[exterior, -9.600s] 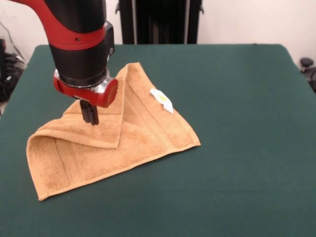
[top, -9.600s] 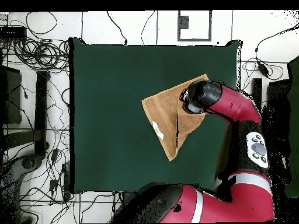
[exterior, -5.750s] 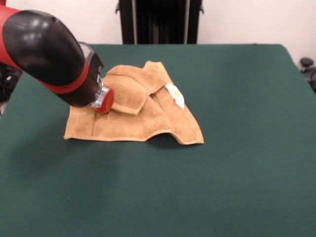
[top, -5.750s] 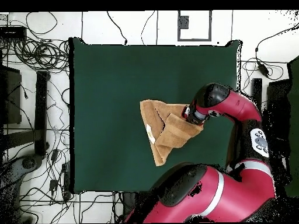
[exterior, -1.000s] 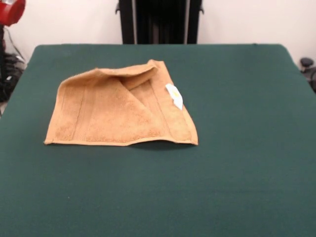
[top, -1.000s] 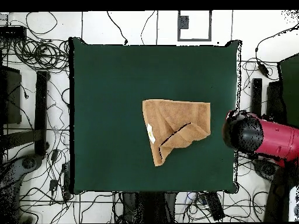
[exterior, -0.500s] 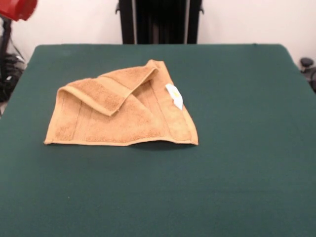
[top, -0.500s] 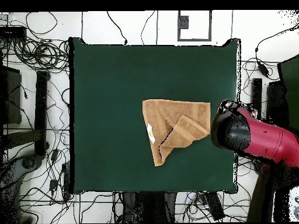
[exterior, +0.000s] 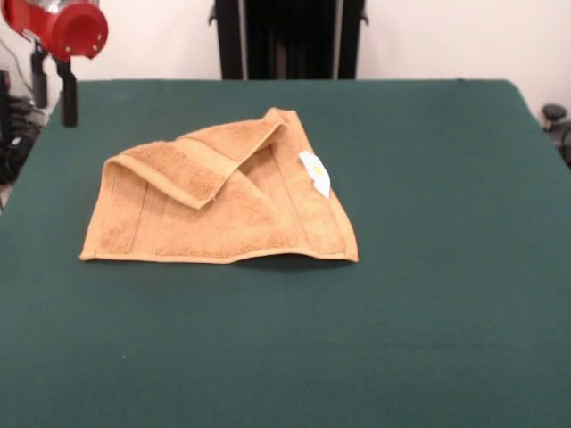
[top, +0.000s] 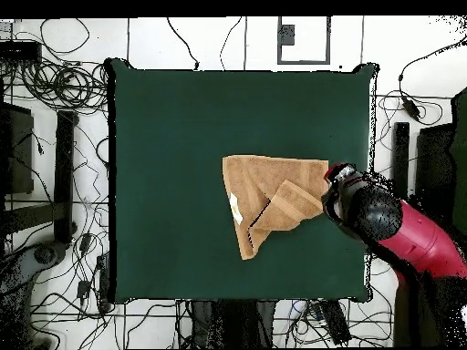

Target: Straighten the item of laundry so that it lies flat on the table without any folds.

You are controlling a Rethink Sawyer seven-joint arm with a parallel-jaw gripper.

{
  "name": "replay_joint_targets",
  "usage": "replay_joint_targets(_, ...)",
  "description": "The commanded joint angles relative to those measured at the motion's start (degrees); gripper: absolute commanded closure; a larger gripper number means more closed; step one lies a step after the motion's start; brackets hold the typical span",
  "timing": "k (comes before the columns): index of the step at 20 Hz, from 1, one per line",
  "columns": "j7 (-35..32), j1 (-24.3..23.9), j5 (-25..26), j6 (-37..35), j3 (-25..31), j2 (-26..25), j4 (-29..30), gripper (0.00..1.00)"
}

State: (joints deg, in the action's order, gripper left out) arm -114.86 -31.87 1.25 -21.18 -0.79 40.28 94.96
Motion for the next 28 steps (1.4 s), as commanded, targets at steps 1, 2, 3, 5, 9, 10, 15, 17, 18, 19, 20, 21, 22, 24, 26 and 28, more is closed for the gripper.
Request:
replay_joint_targets(1, -5.98, -2.22, -4.27, 0.09, 11.78, -6.27, 11.50, 0.00)
replay_joint_targets(2, -5.93, -1.94, -4.13, -0.47, 11.48, -6.33, 11.12, 0.00)
replay_joint_targets(3, -5.61, -1.88, -3.57, -1.00, 10.91, -6.45, 10.78, 0.00)
replay_joint_targets(5, -5.01, -1.94, -2.82, -2.20, 10.26, -6.72, 10.32, 0.00)
replay_joint_targets(9, -3.04, -2.36, -2.06, -4.99, 9.78, -8.01, 8.22, 0.00)
replay_joint_targets(10, -2.80, -2.40, -1.96, -5.18, 9.73, -8.22, 7.90, 0.00)
replay_joint_targets(15, -0.94, -2.77, -1.20, -6.70, 9.52, -10.20, 4.58, 0.00)
replay_joint_targets(17, 0.07, -3.10, -0.82, -7.07, 9.66, -11.51, 2.83, 0.00)
replay_joint_targets(18, 0.65, -3.39, -0.69, -7.35, 9.90, -12.08, 2.14, 0.00)
replay_joint_targets(19, 1.92, -3.99, -0.33, -7.79, 10.44, -13.05, 1.06, 0.00)
replay_joint_targets(20, 3.06, -4.50, -0.02, -8.55, 10.87, -13.75, 0.10, 0.00)
replay_joint_targets(21, 4.20, -5.01, 0.29, -9.31, 11.30, -14.44, -0.87, 0.00)
replay_joint_targets(22, 5.09, -5.34, 0.67, -9.87, 11.60, -14.92, -1.66, 0.00)
replay_joint_targets(24, 7.58, -6.21, 1.70, -11.87, 12.50, -15.95, -3.60, 0.00)
replay_joint_targets(26, 8.47, -6.59, 2.41, -12.99, 12.96, -16.40, -4.73, 0.00)
replay_joint_targets(28, 8.33, -6.81, 3.19, -13.17, 13.23, -16.39, -5.16, 0.00)
